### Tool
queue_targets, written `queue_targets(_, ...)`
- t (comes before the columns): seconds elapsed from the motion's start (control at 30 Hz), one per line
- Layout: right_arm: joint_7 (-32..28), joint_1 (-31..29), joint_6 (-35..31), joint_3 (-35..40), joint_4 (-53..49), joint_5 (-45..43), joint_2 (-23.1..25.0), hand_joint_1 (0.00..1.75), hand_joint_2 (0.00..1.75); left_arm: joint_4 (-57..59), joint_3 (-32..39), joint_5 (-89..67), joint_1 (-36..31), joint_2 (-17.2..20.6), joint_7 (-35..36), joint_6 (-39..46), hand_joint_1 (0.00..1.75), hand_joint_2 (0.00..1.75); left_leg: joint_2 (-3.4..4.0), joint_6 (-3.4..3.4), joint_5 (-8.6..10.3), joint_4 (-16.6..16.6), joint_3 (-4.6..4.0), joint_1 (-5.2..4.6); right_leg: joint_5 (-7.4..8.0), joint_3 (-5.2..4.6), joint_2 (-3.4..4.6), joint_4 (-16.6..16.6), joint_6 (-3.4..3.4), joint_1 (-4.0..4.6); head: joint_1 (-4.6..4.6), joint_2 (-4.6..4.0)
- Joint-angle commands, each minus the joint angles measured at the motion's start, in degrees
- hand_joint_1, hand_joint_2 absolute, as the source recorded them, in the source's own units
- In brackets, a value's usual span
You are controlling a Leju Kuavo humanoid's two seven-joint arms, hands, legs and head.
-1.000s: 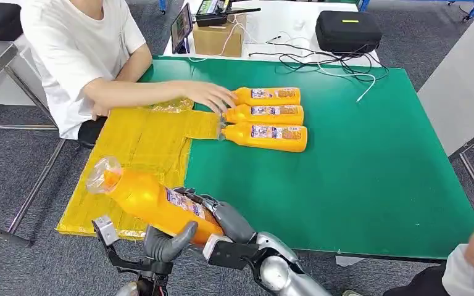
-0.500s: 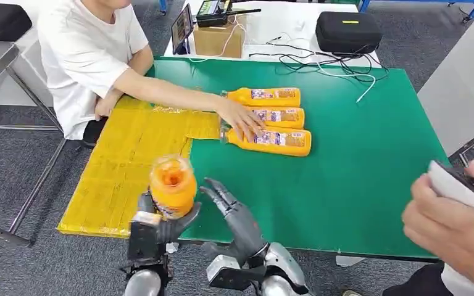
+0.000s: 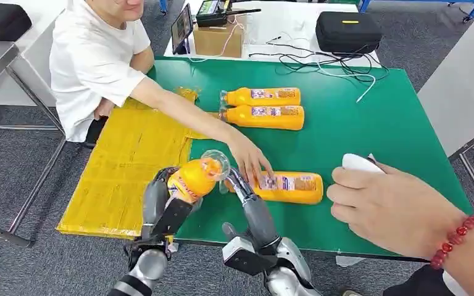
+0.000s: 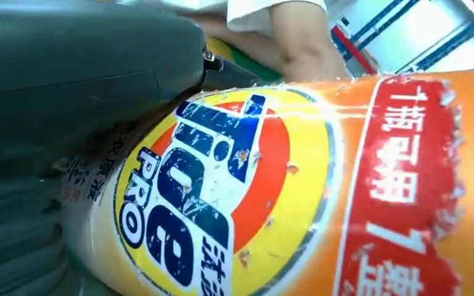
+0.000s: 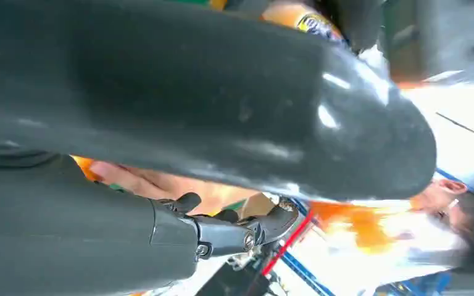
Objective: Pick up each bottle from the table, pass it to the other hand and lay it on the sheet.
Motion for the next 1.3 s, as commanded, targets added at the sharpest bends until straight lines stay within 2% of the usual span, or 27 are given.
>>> queue_targets(0.03, -1.2, -5.7, 2.7, -2.9, 11.9, -1.0, 3.0, 0.0, 0.0, 29.0, 6.2, -19.0, -16.7, 3.7, 8.4, 2.8, 1.75, 1.75, 0.1, -0.09, 0.09, -0.1, 0.18, 0.06, 0.1, 0.15, 0.07, -0.1, -0.12, 0.07, 0.02, 0.0)
queue_targets(0.1, -1.2, -5.7, 2.7, -2.9, 11.9, -1.0, 3.0, 0.0, 0.0, 29.0, 6.2, -19.0, -16.7, 3.7, 8.4, 2.8, 1.75, 1.75, 0.12, -0.03, 0.06, -0.1, 0.12, 0.04, 0.06, 0.11, 0.08, 0.0, -0.07, 0.04, 0.02, 0.0)
queue_targets(0.17, -1.6, -6.0, 2.7, -2.7, 11.9, -1.2, 3.3, 0.0, 0.0, 30.7, 7.7, -29.4, -17.7, 4.4, 13.5, 2.8, 1.75, 1.75, 0.12, -0.05, 0.05, -0.1, 0.21, 0.05, 0.04, 0.2, 0.04, 0.0, -0.1, 0.05, 0.0, 0.0)
queue_targets(0.33, -0.9, -4.8, 2.3, -4.1, 10.9, -1.5, 2.8, 0.0, 0.0, 33.3, 9.8, -26.8, -19.8, 5.8, 10.6, -0.1, 1.75, 1.75, 0.11, -0.03, 0.03, 0.0, 0.12, 0.05, 0.03, 0.14, 0.06, 0.0, -0.07, 0.05, 0.02, 0.0)
queue_targets(0.47, -1.1, -3.9, 2.7, -6.1, 10.6, -1.0, 2.2, 0.0, 0.0, 34.2, 6.2, -35.0, -21.6, 8.9, 17.2, -4.1, 1.75, 1.75, 0.1, -0.06, 0.05, -0.1, 0.2, 0.06, 0.05, 0.2, 0.09, 0.0, -0.11, 0.06, 0.02, 0.0)
queue_targets(0.5, -1.0, -3.8, 2.8, -6.7, 10.5, -1.4, 2.4, 0.0, 0.0, 34.3, 7.3, -34.0, -21.8, 8.5, 17.6, -4.6, 1.75, 1.75, 0.09, -0.05, 0.05, 0.0, 0.11, 0.04, 0.05, 0.11, 0.07, 0.0, -0.09, 0.04, 0.02, 0.0)
queue_targets(0.77, -1.5, -5.0, 4.7, -7.4, 13.1, -1.5, 3.8, 0.0, 0.0, 39.2, 2.6, -43.3, -25.9, 8.4, 25.4, -10.4, 1.75, 1.75, 0.11, -0.05, 0.04, 0.0, 0.23, 0.06, 0.02, 0.21, 0.04, 0.0, -0.1, 0.07, 0.0, 0.0)
queue_targets(0.9, -1.5, -4.7, 5.1, -7.4, 12.9, -1.7, 4.0, 0.0, 0.0, 39.7, 4.9, -40.1, -26.7, 8.0, 23.1, -13.8, 1.75, 1.75, 0.11, -0.04, 0.04, 0.0, 0.21, 0.05, 0.04, 0.21, 0.09, 0.0, -0.08, 0.06, 0.0, 0.02)
queue_targets(0.93, -1.5, -4.8, 5.4, -7.4, 13.3, -1.8, 4.0, 0.0, 0.0, 40.8, 8.3, -35.1, -27.7, 7.6, 20.4, -20.3, 1.75, 1.75, 0.08, -0.03, 0.06, 0.0, 0.19, 0.03, 0.05, 0.19, 0.06, 0.0, -0.06, 0.03, 0.02, 0.0)
queue_targets(1.3, -1.5, -4.8, 5.4, -7.4, 13.4, -1.8, 3.9, 0.0, 0.0, 40.8, 8.3, -35.1, -27.8, 7.6, 20.4, -20.4, 1.75, 1.75, 0.07, -0.07, 0.11, -0.1, 0.47, 0.04, 0.06, 0.48, 0.09, 0.0, -0.09, 0.04, 0.02, 0.0)
